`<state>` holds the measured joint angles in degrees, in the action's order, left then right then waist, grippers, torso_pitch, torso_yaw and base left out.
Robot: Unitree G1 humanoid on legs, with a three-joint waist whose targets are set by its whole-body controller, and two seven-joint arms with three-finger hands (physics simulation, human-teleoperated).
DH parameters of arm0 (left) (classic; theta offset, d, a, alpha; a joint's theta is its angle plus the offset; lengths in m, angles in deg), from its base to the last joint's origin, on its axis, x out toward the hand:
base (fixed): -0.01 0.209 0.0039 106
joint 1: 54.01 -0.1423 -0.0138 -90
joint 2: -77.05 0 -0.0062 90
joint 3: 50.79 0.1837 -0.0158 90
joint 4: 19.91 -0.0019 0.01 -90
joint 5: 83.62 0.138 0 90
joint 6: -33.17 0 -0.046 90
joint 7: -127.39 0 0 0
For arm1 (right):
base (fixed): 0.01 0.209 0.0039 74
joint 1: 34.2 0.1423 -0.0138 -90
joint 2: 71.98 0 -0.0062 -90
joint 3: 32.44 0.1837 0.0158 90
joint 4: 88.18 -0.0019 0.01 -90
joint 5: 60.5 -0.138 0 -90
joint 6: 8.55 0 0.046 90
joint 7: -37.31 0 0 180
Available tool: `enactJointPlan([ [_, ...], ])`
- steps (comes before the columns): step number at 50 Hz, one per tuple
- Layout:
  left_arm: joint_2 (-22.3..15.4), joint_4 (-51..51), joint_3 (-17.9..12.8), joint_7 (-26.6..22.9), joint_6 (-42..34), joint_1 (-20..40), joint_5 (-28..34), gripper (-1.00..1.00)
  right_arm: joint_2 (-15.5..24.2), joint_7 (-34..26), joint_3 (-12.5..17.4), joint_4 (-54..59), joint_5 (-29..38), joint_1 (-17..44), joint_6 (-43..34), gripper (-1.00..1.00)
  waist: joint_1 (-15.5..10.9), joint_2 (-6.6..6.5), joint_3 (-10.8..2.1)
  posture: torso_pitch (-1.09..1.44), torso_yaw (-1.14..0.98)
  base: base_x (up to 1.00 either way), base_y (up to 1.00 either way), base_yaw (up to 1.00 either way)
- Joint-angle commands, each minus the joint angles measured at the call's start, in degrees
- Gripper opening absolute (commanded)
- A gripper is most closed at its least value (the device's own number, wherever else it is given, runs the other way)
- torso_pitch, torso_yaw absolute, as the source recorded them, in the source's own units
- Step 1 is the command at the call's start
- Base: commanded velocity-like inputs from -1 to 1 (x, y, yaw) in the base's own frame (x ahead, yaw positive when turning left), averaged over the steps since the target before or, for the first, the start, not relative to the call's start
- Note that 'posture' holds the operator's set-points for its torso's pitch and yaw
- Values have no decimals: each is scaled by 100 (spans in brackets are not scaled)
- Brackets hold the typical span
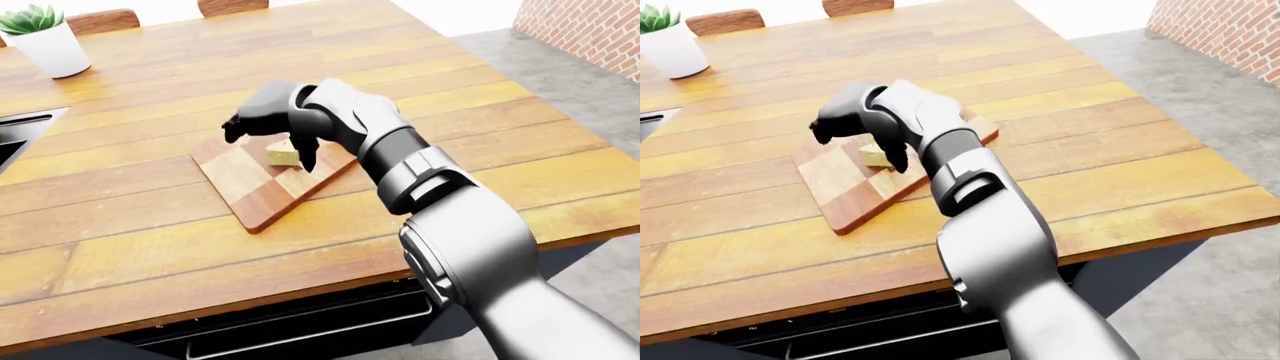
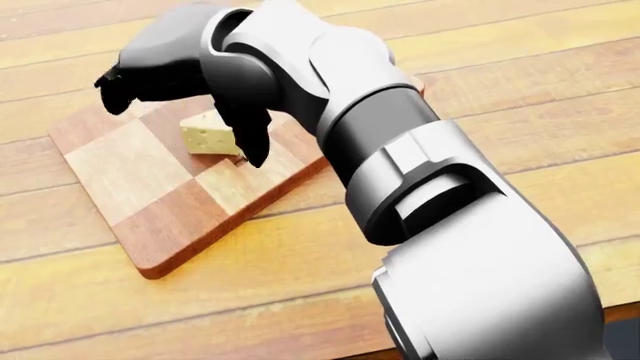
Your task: Place the bread and cheese on the cutting board.
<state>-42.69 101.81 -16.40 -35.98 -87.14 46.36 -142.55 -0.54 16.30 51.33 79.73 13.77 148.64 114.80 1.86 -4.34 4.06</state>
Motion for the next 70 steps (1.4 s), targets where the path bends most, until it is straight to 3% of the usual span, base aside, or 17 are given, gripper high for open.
enactJointPlan([
  [1, -138, 80, -109, -18, 132, 68, 11, 100, 39, 106, 69, -224, -91, 245, -18, 100, 0, -61, -145, 0, 0, 0, 0, 0],
  [13, -148, 55, -109, -26, 142, 81, 18, 100, 114, -17, 93, -210, -93, 372, 53, 100, -4, -55, -150, 0, 0, 0, 0, 0],
  [19, -188, 36, -135, -12, 128, 93, -16, 100, 213, -752, 215, -215, -289, 541, 142, 100, 1, -50, -141, 0, 0, 0, 0, 0],
  [26, -158, 51, -118, -21, 151, 69, 2, 100, 370, -1110, 366, -251, -621, 756, 103, 100, 7, -44, -133, 0, 0, 0, 0, 0],
  [42, -173, 91, 31, 29, 129, 163, 49, 100, 1098, -1753, 484, -317, -1284, 1113, 254, 100, 16, -10, -105, 0, 0, 0, 0, 0],
  [70, -345, 111, 155, 181, 69, 324, -33, 100, 2576, -2928, 776, -826, -2125, 843, 493, 100, 19, 57, -72, 0, 0, 0, 0, 0],
])
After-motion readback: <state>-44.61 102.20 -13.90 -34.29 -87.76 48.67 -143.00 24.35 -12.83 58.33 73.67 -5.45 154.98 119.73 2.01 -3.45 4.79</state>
